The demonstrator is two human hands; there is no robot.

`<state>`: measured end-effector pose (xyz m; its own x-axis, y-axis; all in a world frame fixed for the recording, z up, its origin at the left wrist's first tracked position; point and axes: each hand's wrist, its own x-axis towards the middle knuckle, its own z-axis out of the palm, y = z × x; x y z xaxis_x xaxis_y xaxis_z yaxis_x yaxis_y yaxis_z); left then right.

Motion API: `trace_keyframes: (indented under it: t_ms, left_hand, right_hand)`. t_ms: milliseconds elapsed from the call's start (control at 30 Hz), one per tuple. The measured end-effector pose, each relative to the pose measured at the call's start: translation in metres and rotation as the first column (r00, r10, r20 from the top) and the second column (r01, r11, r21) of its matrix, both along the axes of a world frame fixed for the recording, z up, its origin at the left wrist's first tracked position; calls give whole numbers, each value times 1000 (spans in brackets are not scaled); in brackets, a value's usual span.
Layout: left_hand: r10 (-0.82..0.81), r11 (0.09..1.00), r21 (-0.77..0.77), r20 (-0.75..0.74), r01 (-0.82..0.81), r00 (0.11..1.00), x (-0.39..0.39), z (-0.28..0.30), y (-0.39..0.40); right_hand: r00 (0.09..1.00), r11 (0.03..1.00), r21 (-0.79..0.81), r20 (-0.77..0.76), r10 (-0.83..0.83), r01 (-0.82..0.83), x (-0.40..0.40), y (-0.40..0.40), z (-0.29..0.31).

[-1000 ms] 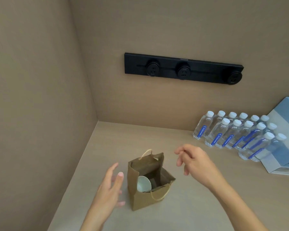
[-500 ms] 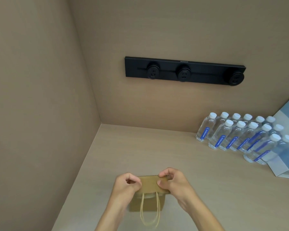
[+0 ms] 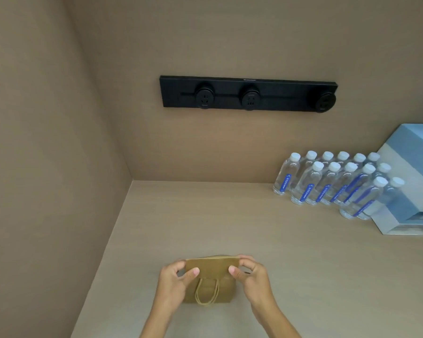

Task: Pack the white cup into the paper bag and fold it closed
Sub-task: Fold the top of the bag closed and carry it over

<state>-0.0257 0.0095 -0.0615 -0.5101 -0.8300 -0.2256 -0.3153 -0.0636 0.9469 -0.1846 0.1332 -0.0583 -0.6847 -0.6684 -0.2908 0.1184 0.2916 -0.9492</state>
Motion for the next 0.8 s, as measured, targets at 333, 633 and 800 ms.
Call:
trace_keyframes:
  t_ms: [333,633,800]
  left_hand:
    - [-364,922,90,-134,377,922,-100,34,105]
    - [-730,657,65,-190,751,656,-260,66,332]
    - [-853,468,61,-229,882,468,-339,76,472]
  right_hand:
    - [948,933,-181,-13,-317,310,-54,161,19]
    - [672,678,-248,-122,-730,692,-114,413,56]
    - [471,483,-275,-112,-875,832,-145,551,64]
